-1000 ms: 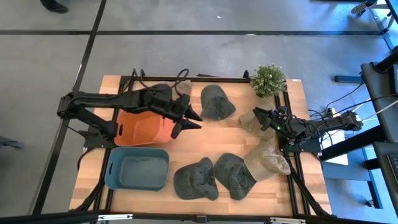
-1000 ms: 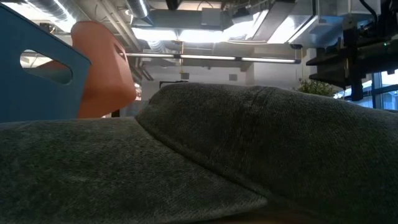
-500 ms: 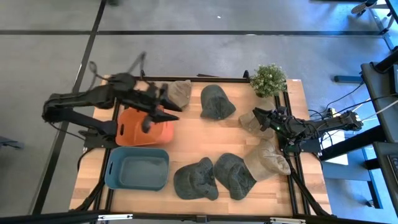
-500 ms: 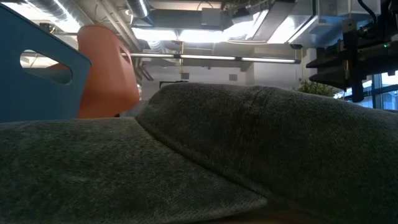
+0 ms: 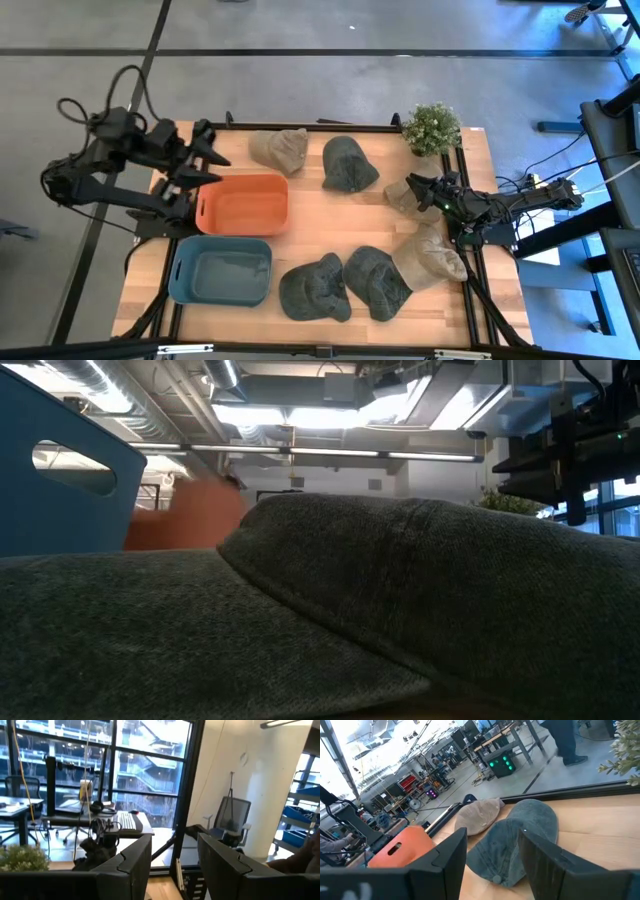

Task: Pick & Place hat
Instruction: Put the top left brown cap into the orange bin

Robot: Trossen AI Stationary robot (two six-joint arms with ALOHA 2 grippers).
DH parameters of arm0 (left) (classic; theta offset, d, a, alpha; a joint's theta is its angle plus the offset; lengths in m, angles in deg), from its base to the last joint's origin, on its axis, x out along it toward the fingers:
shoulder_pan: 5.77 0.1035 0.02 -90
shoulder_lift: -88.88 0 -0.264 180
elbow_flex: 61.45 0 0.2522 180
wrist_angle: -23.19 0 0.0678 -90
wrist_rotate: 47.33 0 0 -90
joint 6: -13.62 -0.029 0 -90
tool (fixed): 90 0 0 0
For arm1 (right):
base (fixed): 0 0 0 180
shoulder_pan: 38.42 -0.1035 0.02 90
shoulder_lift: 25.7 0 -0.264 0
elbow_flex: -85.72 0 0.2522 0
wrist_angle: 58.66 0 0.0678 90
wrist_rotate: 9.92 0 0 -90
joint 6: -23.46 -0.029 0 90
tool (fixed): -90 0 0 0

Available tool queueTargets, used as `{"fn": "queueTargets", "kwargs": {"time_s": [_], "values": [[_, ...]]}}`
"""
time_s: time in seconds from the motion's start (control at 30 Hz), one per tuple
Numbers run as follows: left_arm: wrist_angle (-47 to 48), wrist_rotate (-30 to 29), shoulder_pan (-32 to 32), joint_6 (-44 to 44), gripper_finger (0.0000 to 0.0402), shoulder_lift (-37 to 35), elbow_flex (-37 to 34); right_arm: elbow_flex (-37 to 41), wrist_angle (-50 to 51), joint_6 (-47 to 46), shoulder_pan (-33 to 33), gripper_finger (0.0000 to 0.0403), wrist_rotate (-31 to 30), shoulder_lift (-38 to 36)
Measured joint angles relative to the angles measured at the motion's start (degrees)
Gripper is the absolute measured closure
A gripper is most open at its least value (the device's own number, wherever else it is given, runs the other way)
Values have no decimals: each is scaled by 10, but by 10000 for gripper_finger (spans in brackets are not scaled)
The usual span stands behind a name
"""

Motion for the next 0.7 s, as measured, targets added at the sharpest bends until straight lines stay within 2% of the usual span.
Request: {"fn": "queueTargets", "kwargs": {"time_s": [0.13,0.3,0.5,0.7], "values": [[22,-8,0,-3,247,-13,0,0,4,0,0,224,0,0],[41,-82,0,-33,247,2,-1,0,6,0,0,224,0,0],[45,-114,6,-50,247,81,-6,0,6,-1,0,224,0,0],[54,-128,65,-55,247,172,-6,0,6,-2,0,224,-1,0]]}}
